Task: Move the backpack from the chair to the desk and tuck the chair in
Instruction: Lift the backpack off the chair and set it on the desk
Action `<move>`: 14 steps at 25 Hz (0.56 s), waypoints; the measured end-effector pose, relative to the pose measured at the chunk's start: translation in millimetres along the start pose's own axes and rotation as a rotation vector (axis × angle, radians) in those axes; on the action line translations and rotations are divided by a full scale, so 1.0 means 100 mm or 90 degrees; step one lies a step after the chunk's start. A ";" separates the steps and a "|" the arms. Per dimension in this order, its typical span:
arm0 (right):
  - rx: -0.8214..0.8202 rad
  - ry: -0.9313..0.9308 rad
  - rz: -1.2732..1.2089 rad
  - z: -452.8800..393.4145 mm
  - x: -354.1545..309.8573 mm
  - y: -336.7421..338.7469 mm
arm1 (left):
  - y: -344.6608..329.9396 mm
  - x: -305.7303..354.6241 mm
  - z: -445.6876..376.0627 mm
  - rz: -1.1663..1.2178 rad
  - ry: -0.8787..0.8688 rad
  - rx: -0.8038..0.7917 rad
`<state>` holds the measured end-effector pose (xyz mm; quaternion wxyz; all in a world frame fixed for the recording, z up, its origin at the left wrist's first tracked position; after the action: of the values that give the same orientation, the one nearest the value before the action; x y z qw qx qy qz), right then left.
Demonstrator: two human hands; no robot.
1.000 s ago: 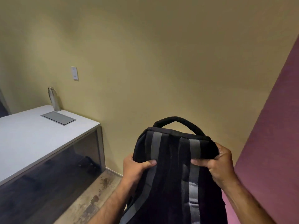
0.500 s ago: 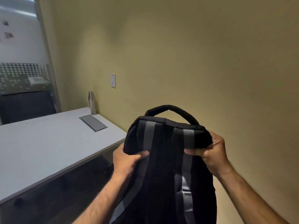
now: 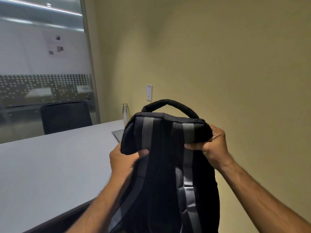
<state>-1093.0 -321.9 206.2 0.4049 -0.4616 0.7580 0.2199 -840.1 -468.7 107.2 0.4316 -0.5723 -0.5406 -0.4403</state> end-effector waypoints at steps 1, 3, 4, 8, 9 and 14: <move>-0.012 0.002 -0.006 -0.18 0.13 -0.05 | -0.02 -0.03 -0.16 0.000 -0.002 0.016; -0.036 -0.004 -0.019 -0.57 0.41 -0.16 | -0.08 -0.11 -0.49 -0.005 -0.004 0.047; -0.046 -0.007 -0.024 -0.78 0.55 -0.21 | -0.11 -0.14 -0.67 -0.013 -0.006 0.060; -0.087 -0.030 -0.040 -1.67 1.12 -0.47 | -0.23 -0.23 -1.47 -0.042 -0.014 0.101; -0.093 -0.031 -0.042 -1.86 1.24 -0.54 | -0.23 -0.24 -1.67 -0.054 -0.018 0.105; -0.103 -0.029 -0.051 -2.69 1.85 -0.95 | -0.30 -0.31 -2.78 -0.121 -0.054 0.091</move>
<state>-1165.8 -653.9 213.4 0.3916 -0.5174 0.7097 0.2744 -881.3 -744.5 144.0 0.4045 -0.5043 -0.6401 -0.4151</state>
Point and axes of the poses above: each hand's wrist, its own z-axis away from the middle knuckle, its own y-axis out of the back of the hand, x = y × z, the point moved 6 cm from there along -z, towards the middle knuckle, and after that the axes turned 6 degrees about -z, right-handed, at the moved point
